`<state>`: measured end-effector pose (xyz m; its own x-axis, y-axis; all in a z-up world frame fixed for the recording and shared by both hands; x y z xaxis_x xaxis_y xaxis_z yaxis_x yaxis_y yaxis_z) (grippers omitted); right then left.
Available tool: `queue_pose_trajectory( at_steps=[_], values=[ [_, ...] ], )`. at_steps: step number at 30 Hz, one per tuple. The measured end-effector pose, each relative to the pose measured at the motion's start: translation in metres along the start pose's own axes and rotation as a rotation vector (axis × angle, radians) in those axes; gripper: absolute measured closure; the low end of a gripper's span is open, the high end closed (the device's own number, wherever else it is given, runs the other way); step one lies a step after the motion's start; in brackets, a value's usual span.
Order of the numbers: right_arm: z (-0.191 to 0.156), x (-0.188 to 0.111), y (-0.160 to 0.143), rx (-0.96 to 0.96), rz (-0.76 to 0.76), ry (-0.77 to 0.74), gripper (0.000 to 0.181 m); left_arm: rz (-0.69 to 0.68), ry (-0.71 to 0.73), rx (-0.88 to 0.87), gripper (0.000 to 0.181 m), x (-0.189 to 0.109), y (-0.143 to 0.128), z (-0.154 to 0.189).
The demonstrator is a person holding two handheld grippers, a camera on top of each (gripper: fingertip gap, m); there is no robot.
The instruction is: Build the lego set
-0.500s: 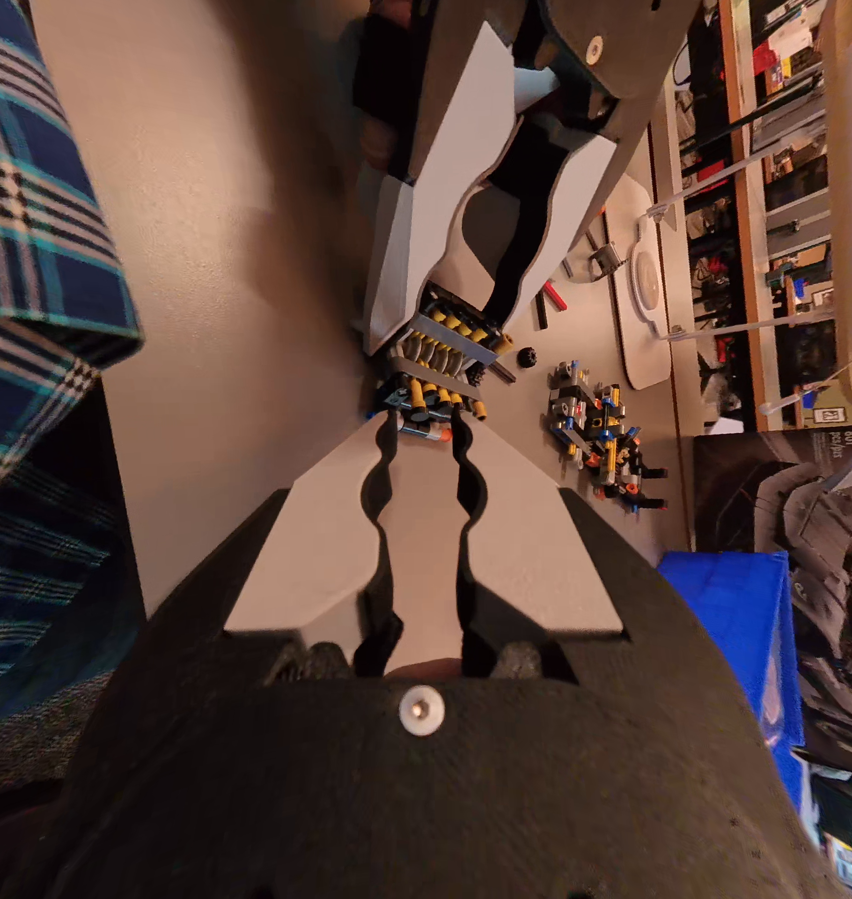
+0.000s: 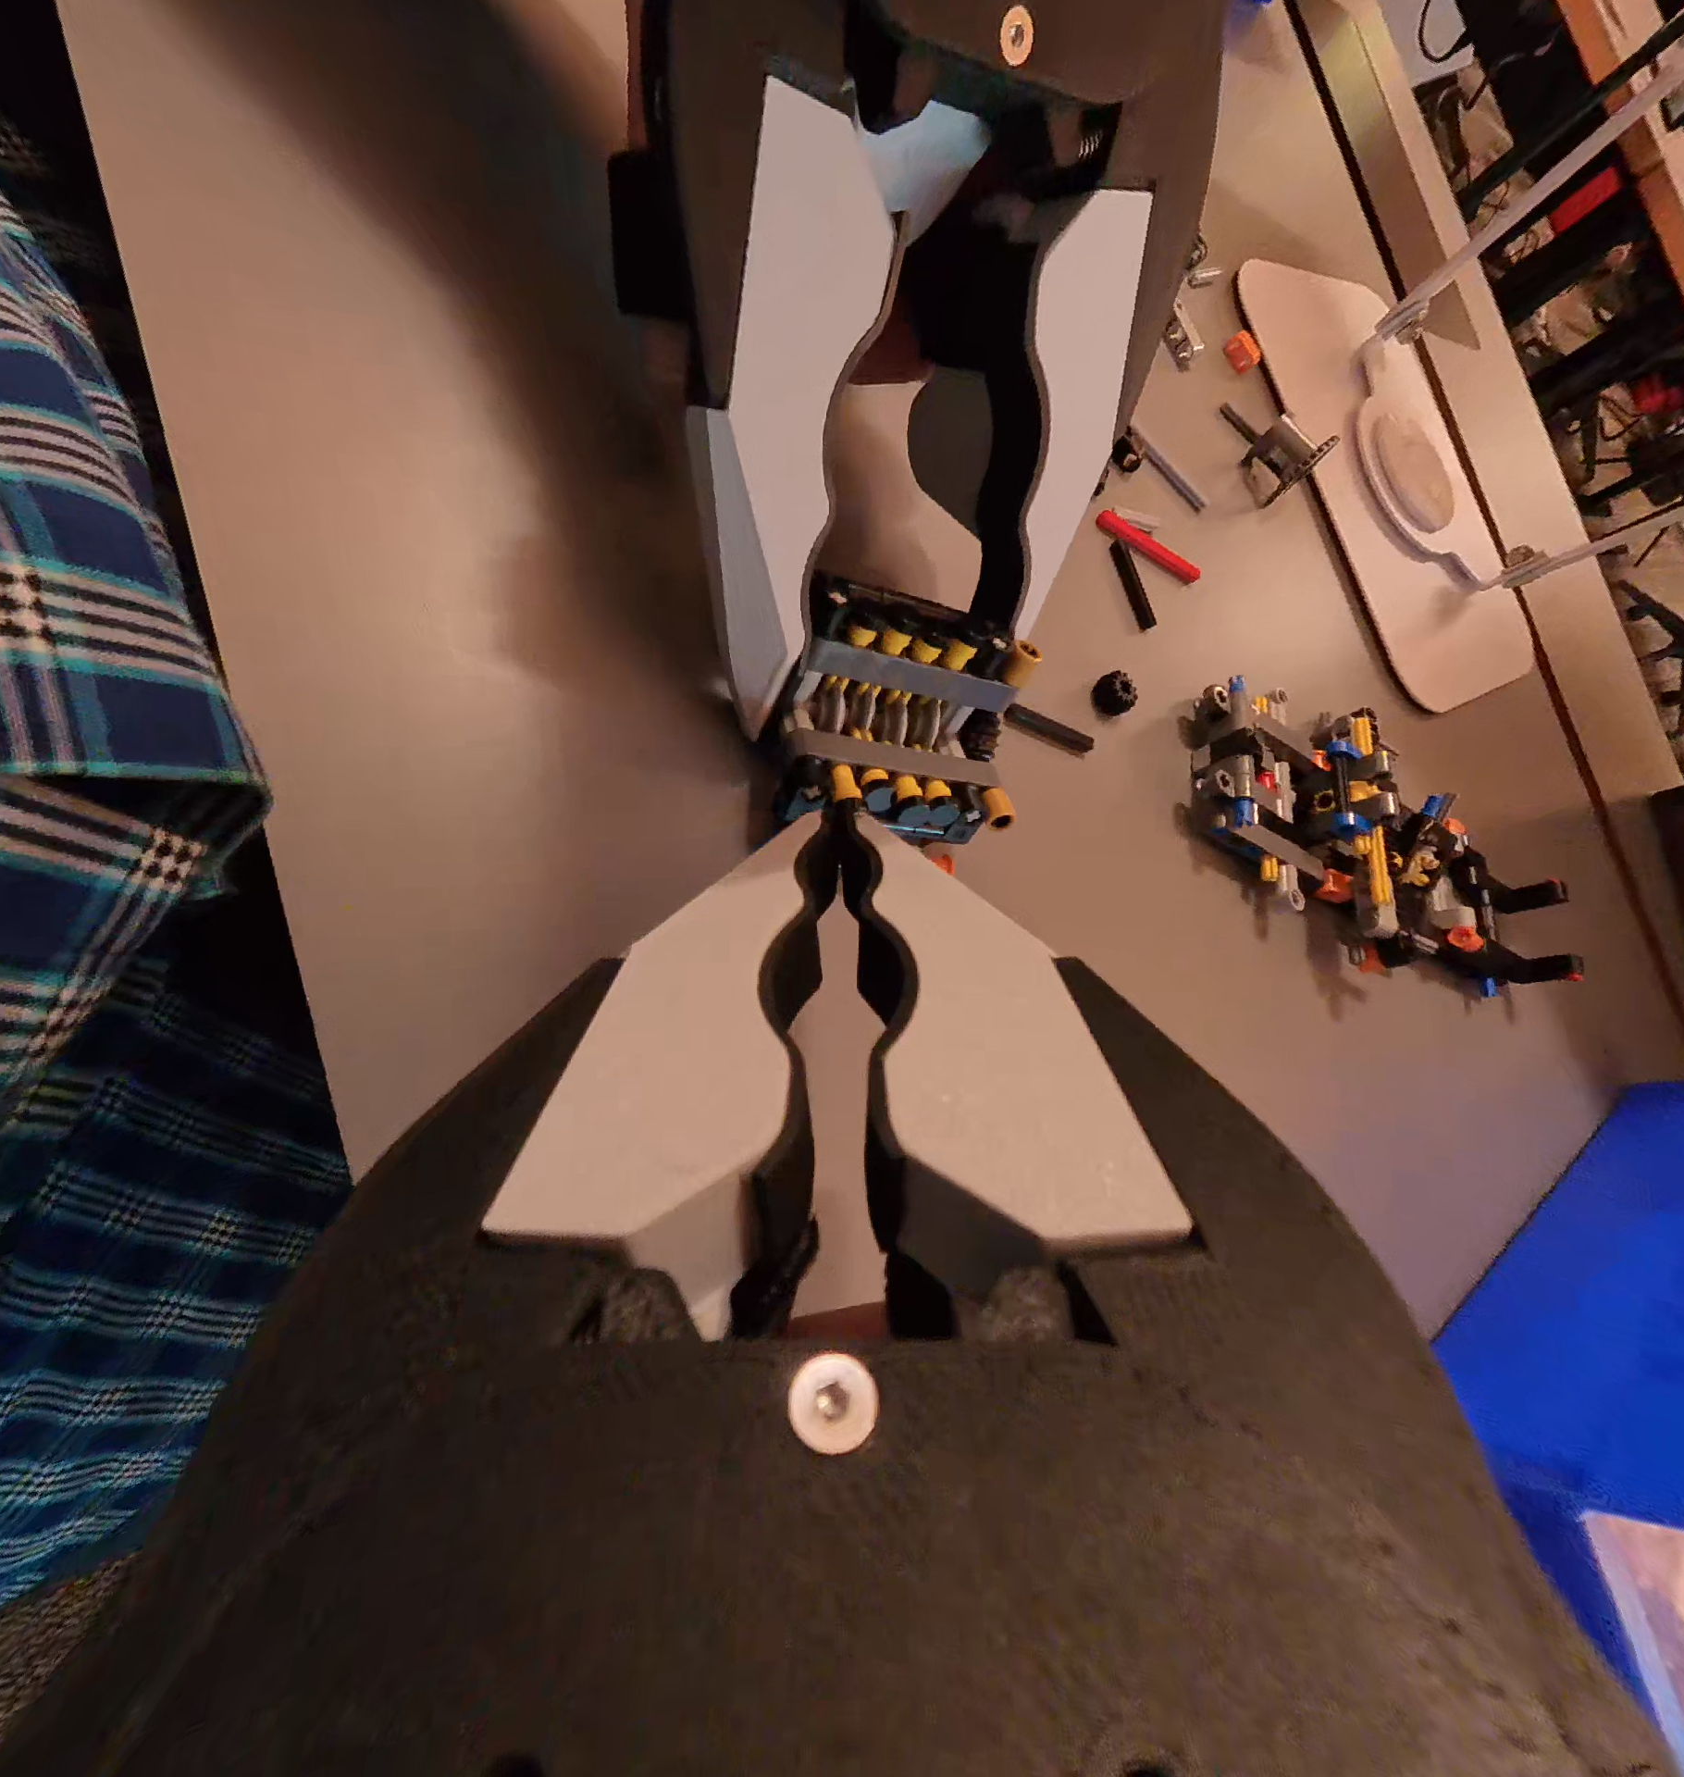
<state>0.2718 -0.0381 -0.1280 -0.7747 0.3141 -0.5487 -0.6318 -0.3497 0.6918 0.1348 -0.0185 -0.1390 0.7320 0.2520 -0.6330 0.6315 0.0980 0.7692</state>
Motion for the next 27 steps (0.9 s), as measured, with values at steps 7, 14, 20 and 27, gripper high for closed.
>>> queue_pose_trajectory(
  at_steps=[7,14,20,27],
  values=[
    [0.0039,-0.0036,-0.0041,0.047,-0.005,0.004,0.181,0.011,-0.001,-0.002,0.123,-0.0017,0.0005,-0.0007],
    [0.0019,0.002,-0.0038,0.072,-0.006,0.015,0.181,0.003,-0.013,0.012,0.121,-0.0017,-0.0007,-0.0039],
    [0.0023,0.004,-0.0032,0.08,-0.009,0.02,0.181,0.007,-0.023,0.038,0.124,-0.001,0.0007,-0.0029],
    [0.0069,-0.0034,-0.0024,0.121,0.009,0.018,0.181,0.009,-0.018,0.047,0.124,-0.0015,0.0014,-0.0023]
  ],
)
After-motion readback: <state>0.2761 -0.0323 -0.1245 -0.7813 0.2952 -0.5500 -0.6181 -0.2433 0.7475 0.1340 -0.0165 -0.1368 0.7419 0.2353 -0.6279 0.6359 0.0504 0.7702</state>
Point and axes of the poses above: each gripper's, where its closed fingertips meet, x out along the fingers, y out of its top, z = x × y across the jaws, the point moved 8 cm from there along -x, back along the fingers, and after that the axes turned 4 degrees about z, right-handed, at the moved point
